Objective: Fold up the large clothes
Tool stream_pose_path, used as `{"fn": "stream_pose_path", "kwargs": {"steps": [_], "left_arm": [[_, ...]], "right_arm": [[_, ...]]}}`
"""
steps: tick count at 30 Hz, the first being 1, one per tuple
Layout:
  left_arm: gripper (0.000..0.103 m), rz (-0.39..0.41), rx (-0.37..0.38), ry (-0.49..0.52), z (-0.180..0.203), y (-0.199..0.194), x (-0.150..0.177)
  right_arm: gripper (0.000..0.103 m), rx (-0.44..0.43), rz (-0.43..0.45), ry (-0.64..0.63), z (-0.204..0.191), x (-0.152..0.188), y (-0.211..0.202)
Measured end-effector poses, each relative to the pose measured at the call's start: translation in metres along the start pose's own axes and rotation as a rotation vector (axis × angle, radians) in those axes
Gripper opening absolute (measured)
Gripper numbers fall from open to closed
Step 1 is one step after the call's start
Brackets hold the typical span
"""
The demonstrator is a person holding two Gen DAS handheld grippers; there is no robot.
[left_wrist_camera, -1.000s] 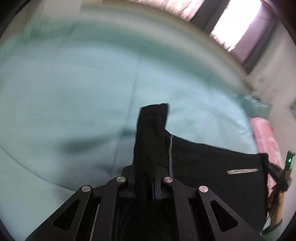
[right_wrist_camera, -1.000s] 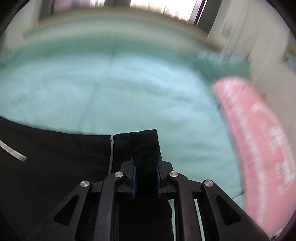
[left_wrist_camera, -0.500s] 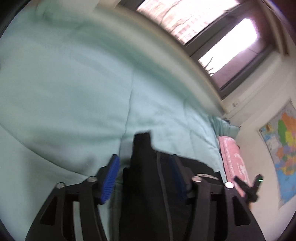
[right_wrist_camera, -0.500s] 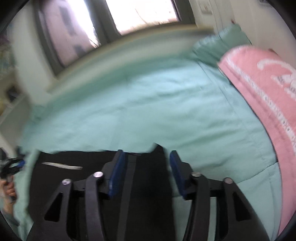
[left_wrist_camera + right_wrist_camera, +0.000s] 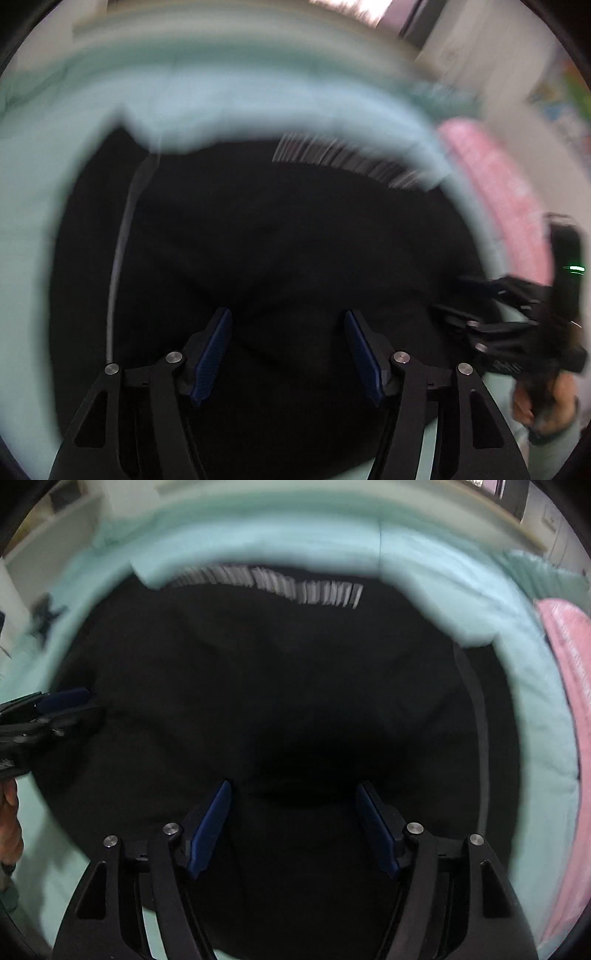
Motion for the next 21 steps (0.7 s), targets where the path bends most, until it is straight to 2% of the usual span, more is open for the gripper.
{"fn": "stream_pose_path", "kwargs": {"steps": [1,3,5,7,8,10,11,12,13,14,16,17,19,21], "left_arm": [[0.065,-0.001,-0.007,-0.023,-0.003,0.014,0.002],[0.064,0.014,-0.012,-0.014,-0.001,0.012,0.001],[0.065,0.027,-0.034,0.037,0.008,-0.002,0.002],[0.064,0.058,-0.034,0.084,0.019,-0.02,-0.001],[0.064,0.079,-0.025,0.1,0.025,-0.032,-0.004],[0.065,0.141,-0.009,0.121,0.036,-0.05,-0.014],[0.065,0.176,-0.016,0.123,0.044,-0.056,-0.025],[0.067,0.175,-0.018,0.118,0.048,-0.055,-0.035],[0.067,0.157,-0.015,0.109,0.048,-0.05,-0.042],[0.067,0.099,-0.007,0.069,0.046,-0.033,-0.055],[0.067,-0.023,-0.006,-0.024,0.032,0.007,-0.071],[0.067,-0.068,-0.002,-0.05,0.018,0.024,-0.067],[0.067,-0.095,0.008,-0.084,0.006,0.046,-0.07],[0.067,-0.081,0.001,-0.086,0.004,0.051,-0.069]], "right_arm": [[0.074,0.013,0.004,-0.003,-0.002,0.002,0.005],[0.074,0.016,0.008,-0.003,-0.002,0.002,0.003],[0.074,-0.038,0.009,0.014,0.003,0.0,-0.009],[0.071,-0.076,0.069,0.028,0.011,-0.009,-0.033],[0.071,-0.074,0.103,0.029,0.014,-0.014,-0.043],[0.071,-0.011,0.214,0.039,0.022,-0.035,-0.07],[0.071,0.018,0.232,0.056,0.027,-0.046,-0.073],[0.071,0.02,0.23,0.075,0.031,-0.055,-0.07],[0.071,-0.002,0.217,0.094,0.032,-0.063,-0.064],[0.071,-0.043,0.183,0.127,0.033,-0.072,-0.047],[0.072,-0.065,0.081,0.158,0.039,-0.078,-0.007],[0.073,-0.063,0.012,0.146,0.038,-0.078,0.023],[0.075,-0.043,-0.007,0.13,0.036,-0.076,0.047],[0.076,-0.019,0.016,0.127,0.033,-0.072,0.049]]}}
Point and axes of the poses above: each gripper's, at about its wrist camera, not at the fingertips, and y roughly the way its jaws point, z to its right, x to its underside, the point moved 2 cm from there along y, roughly the way its jaws point, and after that the axes turned 13 degrees about -y, right-handed, at the moved point
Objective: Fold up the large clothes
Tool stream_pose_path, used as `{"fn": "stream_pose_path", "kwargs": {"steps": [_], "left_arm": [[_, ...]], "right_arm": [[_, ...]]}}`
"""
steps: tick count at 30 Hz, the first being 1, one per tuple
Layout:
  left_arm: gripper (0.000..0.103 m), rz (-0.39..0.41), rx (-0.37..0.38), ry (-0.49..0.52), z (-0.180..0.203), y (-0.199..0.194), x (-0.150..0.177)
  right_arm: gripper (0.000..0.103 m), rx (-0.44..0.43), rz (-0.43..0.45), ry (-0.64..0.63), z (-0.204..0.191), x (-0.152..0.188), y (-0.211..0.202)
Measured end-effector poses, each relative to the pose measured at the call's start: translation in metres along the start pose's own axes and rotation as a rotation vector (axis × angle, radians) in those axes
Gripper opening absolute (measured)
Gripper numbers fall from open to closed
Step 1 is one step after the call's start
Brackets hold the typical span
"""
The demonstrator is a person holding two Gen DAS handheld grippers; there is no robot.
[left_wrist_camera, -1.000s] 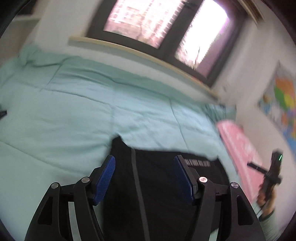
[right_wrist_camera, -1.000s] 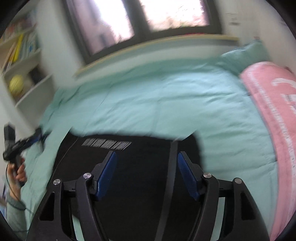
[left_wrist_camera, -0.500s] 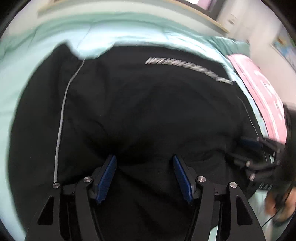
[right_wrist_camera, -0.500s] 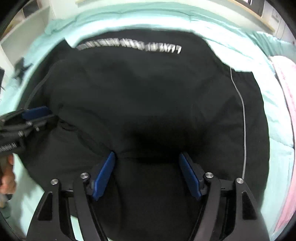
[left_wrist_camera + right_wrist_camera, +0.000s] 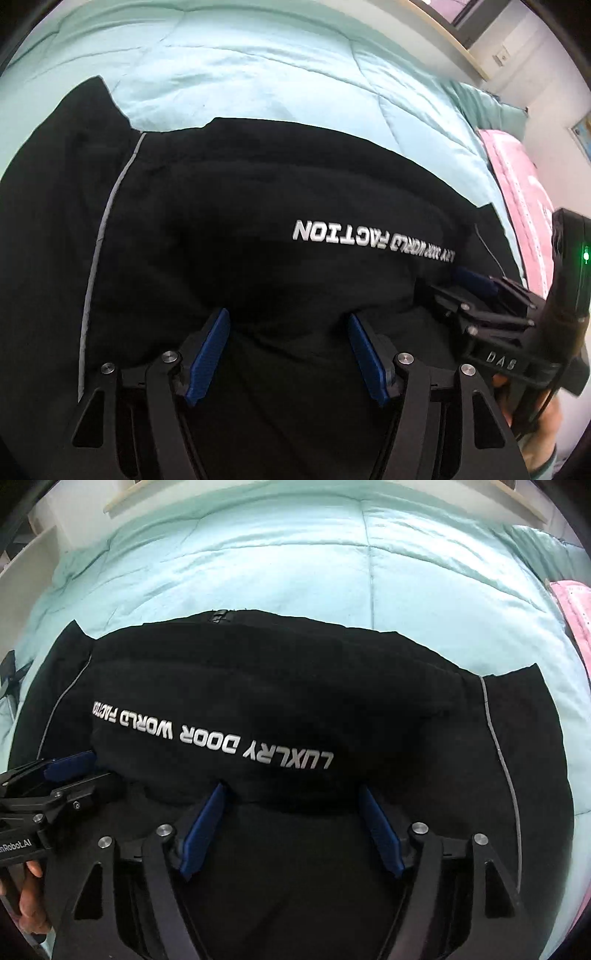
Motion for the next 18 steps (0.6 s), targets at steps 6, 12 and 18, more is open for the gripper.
{"fn": "stream_pose_path", "kwargs": {"steps": [6,12,18], "left_arm": [[0.067,0.08,0.036,0.062,0.004,-0.03,0.021],[0.068,0.22,0.147,0.123,-0.014,-0.121,0.086],[0.067,0.043,0.067,0.005,-0.039,-0.054,0.107]], "right_arm": [[0.076,-0.06,0.092,0.018,0.009,0.017,-0.033],[0.076,-0.154,0.202,-0.003,-0.006,0.078,-0.128],[0.076,-0.031,0.004,-0.073,-0.033,0.114,-0.072]]}}
Point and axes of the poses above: each gripper's, at about its wrist camera, not at the fingertips, and y roughly the way its jaws point, z to its right, x to its underside, the point moved 2 cm from there along y, roughly the way its jaws point, and after that the axes turned 13 degrees about -y, right-handed, at the moved point
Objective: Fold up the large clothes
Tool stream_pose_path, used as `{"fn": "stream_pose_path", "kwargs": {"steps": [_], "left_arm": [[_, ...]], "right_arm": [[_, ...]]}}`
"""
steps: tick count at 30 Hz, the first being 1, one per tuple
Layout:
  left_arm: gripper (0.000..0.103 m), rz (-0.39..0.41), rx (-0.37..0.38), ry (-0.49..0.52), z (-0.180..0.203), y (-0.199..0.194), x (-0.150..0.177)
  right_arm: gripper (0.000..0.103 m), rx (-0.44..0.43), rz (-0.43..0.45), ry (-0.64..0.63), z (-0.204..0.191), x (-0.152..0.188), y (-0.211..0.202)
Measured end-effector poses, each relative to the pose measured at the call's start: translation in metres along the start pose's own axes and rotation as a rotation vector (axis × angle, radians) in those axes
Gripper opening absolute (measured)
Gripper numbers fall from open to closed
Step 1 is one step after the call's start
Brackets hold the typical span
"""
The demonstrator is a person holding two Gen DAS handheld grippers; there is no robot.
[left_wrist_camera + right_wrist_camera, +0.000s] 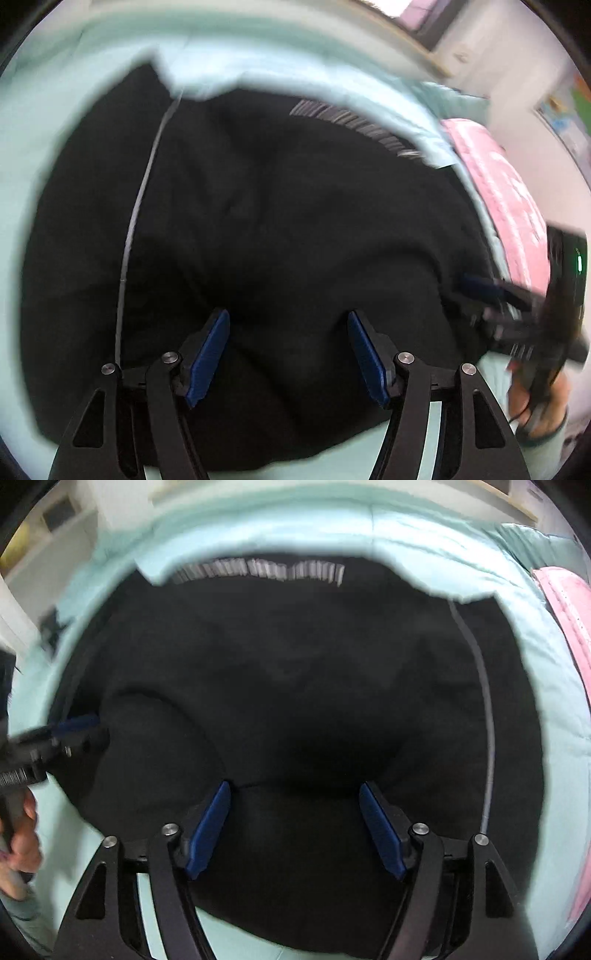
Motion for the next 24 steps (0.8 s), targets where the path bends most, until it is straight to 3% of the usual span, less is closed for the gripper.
{"fn": "stream_pose_path", "kwargs": {"steps": [4,8,12,16,19,24], "left_arm": [[0.068,-0.003,-0.019,-0.006,0.001,0.005,-0.006],[0.068,0.027,-0.014,0.072,0.01,-0.016,0.01],[0.068,0.069,0.049,0.106,0.003,-0.068,0.031],[0.068,0.178,0.045,0.118,-0.014,-0.134,0.029],[0.077,0.239,0.03,0.101,-0.027,-0.166,0.02],[0.078,0.282,0.011,0.041,-0.067,-0.206,-0.002]], "right_arm": [[0.076,0.06,0.014,0.021,-0.006,-0.002,0.002],[0.076,-0.019,0.036,0.074,0.006,0.004,-0.018],[0.077,-0.09,0.122,0.126,0.022,0.013,-0.063],[0.077,-0.096,0.216,0.154,0.034,0.024,-0.112],[0.079,-0.066,0.279,0.171,0.047,0.039,-0.153],[0.079,-0.006,0.345,0.186,0.072,0.046,-0.179]]}}
Point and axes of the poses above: each gripper's, at about its wrist camera, not at the fingertips, and y roughly the way its jaws point, z to its right, x to its underside, the point moved 2 cm from there along y, roughly the way its jaws point, and after that the axes turned 13 degrees about -y, right-handed, at the moved point
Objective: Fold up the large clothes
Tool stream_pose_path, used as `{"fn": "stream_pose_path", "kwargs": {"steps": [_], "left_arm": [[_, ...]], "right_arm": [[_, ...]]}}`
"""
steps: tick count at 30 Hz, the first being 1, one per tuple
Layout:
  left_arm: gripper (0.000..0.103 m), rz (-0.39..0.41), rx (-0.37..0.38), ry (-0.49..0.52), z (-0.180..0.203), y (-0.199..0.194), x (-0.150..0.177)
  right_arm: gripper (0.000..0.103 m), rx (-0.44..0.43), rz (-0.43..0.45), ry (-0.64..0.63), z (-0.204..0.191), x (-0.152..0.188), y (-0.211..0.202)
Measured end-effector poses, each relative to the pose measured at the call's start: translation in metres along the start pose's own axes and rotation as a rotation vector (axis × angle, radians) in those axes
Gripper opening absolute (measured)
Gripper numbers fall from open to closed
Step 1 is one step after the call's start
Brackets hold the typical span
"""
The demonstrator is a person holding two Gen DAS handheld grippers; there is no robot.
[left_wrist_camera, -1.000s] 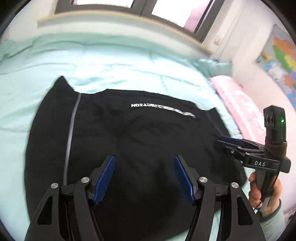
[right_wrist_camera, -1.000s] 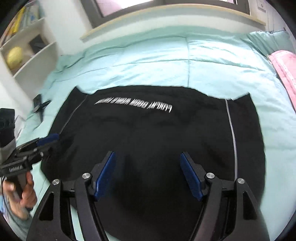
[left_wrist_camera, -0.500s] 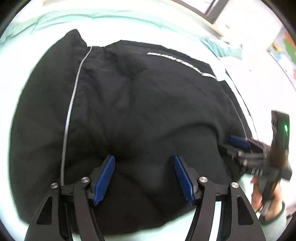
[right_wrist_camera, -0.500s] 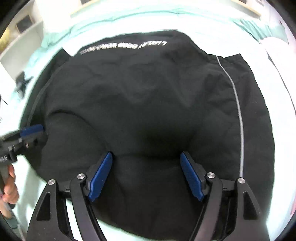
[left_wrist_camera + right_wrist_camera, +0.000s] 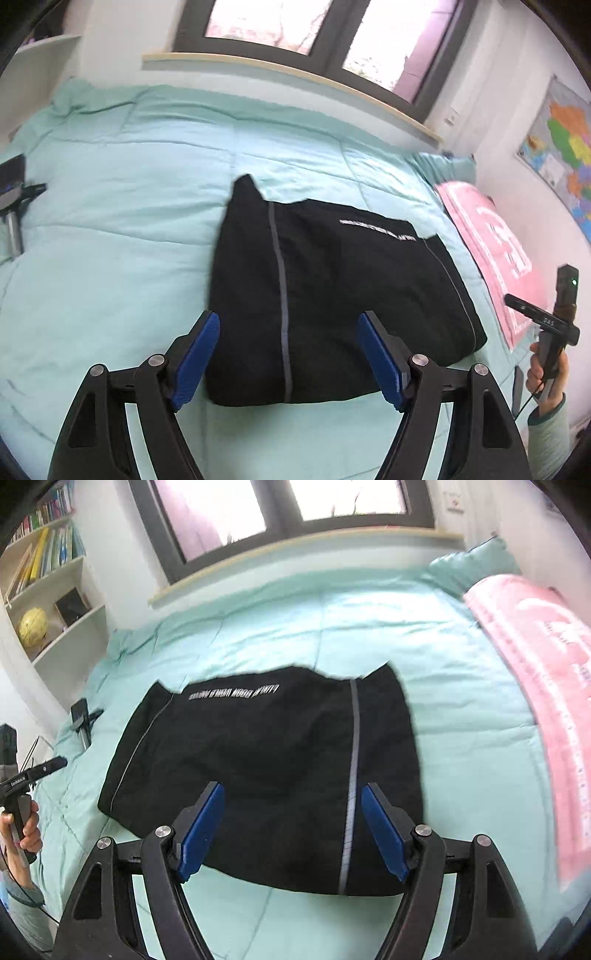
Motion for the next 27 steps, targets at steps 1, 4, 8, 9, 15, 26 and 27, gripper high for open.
{"fn": "stream_pose_path", "kwargs": {"steps": [1,4,8,9,15,26,27], "left_arm": [[0.078,0.002,-0.005,-0.005,0.0,0.0,0.0],[0.078,0.007,-0.01,-0.021,-0.01,0.017,-0.015],[0.078,-0.013,0.022,-0.091,-0.027,0.046,-0.026],[0.078,-0.021,0.029,-0.107,-0.032,0.053,-0.028],[0.078,-0.116,0.072,-0.205,-0.059,0.114,-0.034],[0.078,-0.322,0.218,-0.362,-0.076,0.199,-0.036],[0.078,-0.336,0.235,-0.365,-0.074,0.203,-0.036]], "right_arm": [[0.079,0.005,0.014,0.003,0.002,-0.003,0.0],[0.079,0.025,0.069,0.017,0.02,-0.01,-0.01],[0.084,0.017,0.115,0.046,0.041,-0.011,-0.003],[0.086,0.024,0.113,0.053,0.046,-0.011,0.002],[0.086,0.042,0.02,0.126,0.083,0.003,0.056],[0.086,-0.211,-0.12,0.352,0.138,0.038,0.156],[0.086,-0.228,-0.126,0.355,0.138,0.04,0.159]]}}
Point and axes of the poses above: each gripper's, at about its wrist camera, not at the fingertips, and y roughly the way its jaws point, z to its right, x to its underside, the point moved 2 cm from there along y, roughly the way its jaws point, and after that the axes turned 13 degrees about -y, right-handed, at the moved point
